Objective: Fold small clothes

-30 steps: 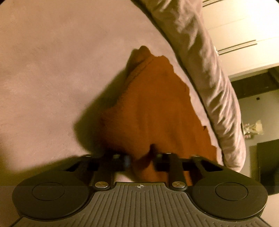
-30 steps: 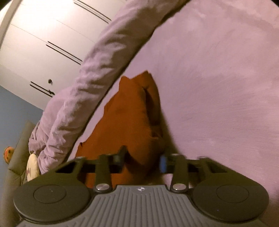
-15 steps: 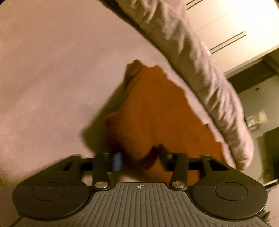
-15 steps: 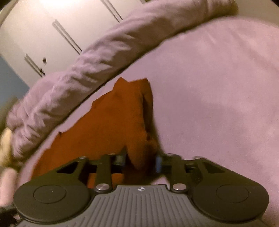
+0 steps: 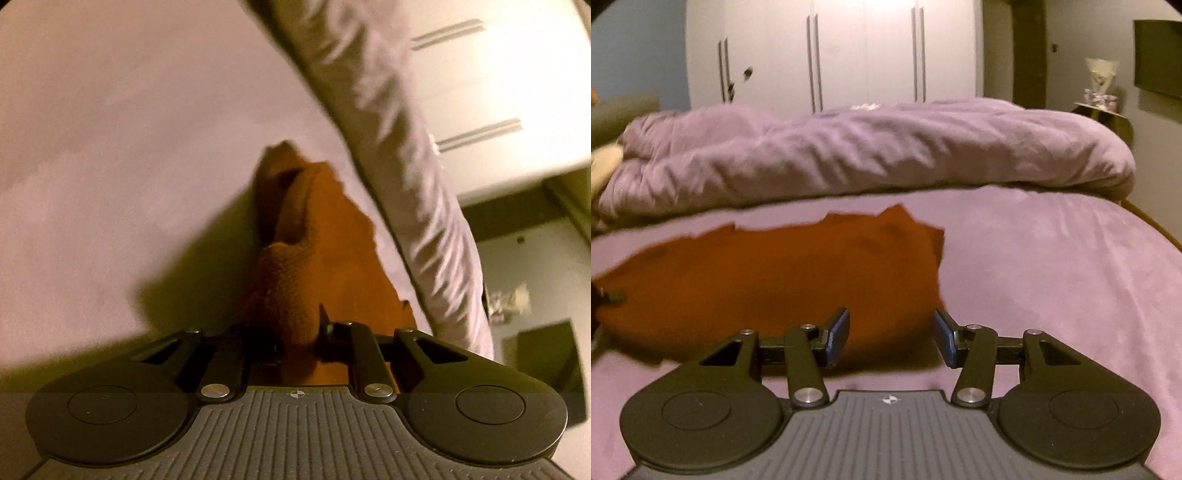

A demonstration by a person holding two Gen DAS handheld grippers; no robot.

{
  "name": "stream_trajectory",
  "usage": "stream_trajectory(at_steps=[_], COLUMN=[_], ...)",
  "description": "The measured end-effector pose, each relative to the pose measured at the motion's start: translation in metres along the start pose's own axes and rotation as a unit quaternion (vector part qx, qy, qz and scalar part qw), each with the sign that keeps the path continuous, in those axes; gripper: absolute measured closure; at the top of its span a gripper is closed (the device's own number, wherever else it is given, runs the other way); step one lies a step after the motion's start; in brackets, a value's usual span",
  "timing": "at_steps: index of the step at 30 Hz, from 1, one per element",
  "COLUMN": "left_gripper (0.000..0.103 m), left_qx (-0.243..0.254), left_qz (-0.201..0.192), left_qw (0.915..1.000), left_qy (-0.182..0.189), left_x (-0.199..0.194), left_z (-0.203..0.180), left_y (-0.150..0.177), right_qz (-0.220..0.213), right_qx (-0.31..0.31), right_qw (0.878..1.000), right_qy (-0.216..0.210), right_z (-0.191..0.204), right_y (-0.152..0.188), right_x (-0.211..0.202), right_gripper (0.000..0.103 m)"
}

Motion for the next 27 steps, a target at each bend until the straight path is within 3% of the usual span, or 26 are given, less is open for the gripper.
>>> stream_trajectory(at_steps=[2, 6, 9, 12, 14, 16, 18, 20, 22, 25, 27], left_gripper=[0.083, 0.065, 0.065, 0.076, 0.083, 0.086, 0.088, 0.092, 0.092, 0.093, 0.092], left_qx=[0.022, 0.01, -0.024, -0.064, -0.027, 0.052, 0.151, 0.257, 0.344, 0.419, 0.454], left_qz=[0.0, 0.015, 0.013, 0.008, 0.006, 0.005, 0.005, 0.006, 0.018, 0.054, 0.083], left_qw=[0.9997, 0.9994, 0.9992, 0.9977, 0.9993, 0.9976, 0.9861, 0.9632, 0.937, 0.9055, 0.8863], left_qy=[-0.01, -0.029, -0.031, -0.019, -0.025, -0.046, -0.069, -0.077, -0.059, -0.035, -0.033], left_x=[0.0, 0.01, 0.014, 0.012, 0.007, 0.005, 0.005, 0.007, 0.017, 0.043, 0.067], left_z=[-0.007, 0.001, 0.014, 0.024, 0.012, -0.015, -0.054, -0.099, -0.143, -0.181, -0.187], left_y=[-0.001, 0.0, -0.003, -0.005, -0.005, -0.003, 0.003, 0.016, 0.038, 0.079, 0.111], right_qz=[0.008, 0.013, 0.019, 0.031, 0.038, 0.04, 0.044, 0.046, 0.042, 0.039, 0.039], right_qx=[0.003, 0.0, -0.011, -0.013, -0.009, -0.003, 0.004, 0.012, 0.019, 0.027, 0.031], right_qw=[1.0, 1.0, 0.999, 0.998, 0.997, 0.997, 0.997, 0.997, 0.997, 0.997, 0.997], right_qy=[-0.001, 0.003, 0.026, 0.051, 0.063, 0.066, 0.066, 0.064, 0.062, 0.059, 0.058], right_z=[0.002, 0.005, 0.003, -0.003, -0.01, -0.016, -0.019, -0.021, -0.022, -0.022, -0.023], right_y=[0.003, 0.006, 0.01, 0.012, 0.013, 0.014, 0.014, 0.015, 0.015, 0.014, 0.015], right_x=[0.003, 0.006, 0.006, 0.01, 0.012, 0.013, 0.014, 0.015, 0.013, 0.012, 0.011], right_gripper=[0.059, 0.066, 0.066, 0.066, 0.066, 0.066, 0.066, 0.066, 0.066, 0.066, 0.066])
Point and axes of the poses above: each gripper's, at about its wrist camera, not at the fingertips, and x roughly the way its jaws point, z to its left, y to its underside, the point moved 6 cm from there along x, roughly the way its jaws point, and after that the axes turned 11 degrees about y, right-handed, at the moved point
